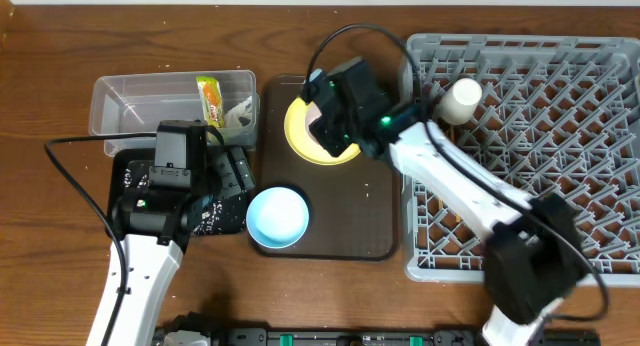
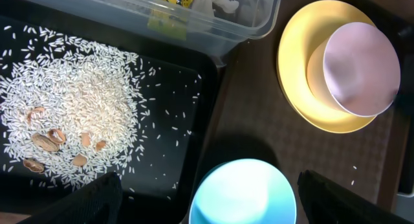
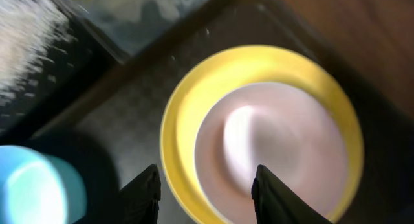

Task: Sort waste into correct bins and load items into the dishwasher rack
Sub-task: 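Move right gripper back to the pink cup on the yellow plate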

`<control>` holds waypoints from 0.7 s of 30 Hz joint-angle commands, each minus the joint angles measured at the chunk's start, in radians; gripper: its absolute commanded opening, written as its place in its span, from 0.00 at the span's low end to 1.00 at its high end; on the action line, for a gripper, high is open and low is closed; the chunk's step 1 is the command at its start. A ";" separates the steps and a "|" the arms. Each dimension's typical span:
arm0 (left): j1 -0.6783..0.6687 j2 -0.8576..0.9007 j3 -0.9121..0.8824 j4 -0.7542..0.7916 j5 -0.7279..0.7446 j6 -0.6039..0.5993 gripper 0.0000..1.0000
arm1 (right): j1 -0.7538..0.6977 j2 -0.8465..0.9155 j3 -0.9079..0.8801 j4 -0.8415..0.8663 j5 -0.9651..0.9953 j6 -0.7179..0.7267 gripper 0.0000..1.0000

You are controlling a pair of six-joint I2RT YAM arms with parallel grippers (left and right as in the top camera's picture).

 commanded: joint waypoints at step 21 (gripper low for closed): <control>0.003 -0.004 0.016 -0.002 -0.009 0.003 0.89 | 0.040 0.137 -0.001 0.032 0.011 -0.018 0.25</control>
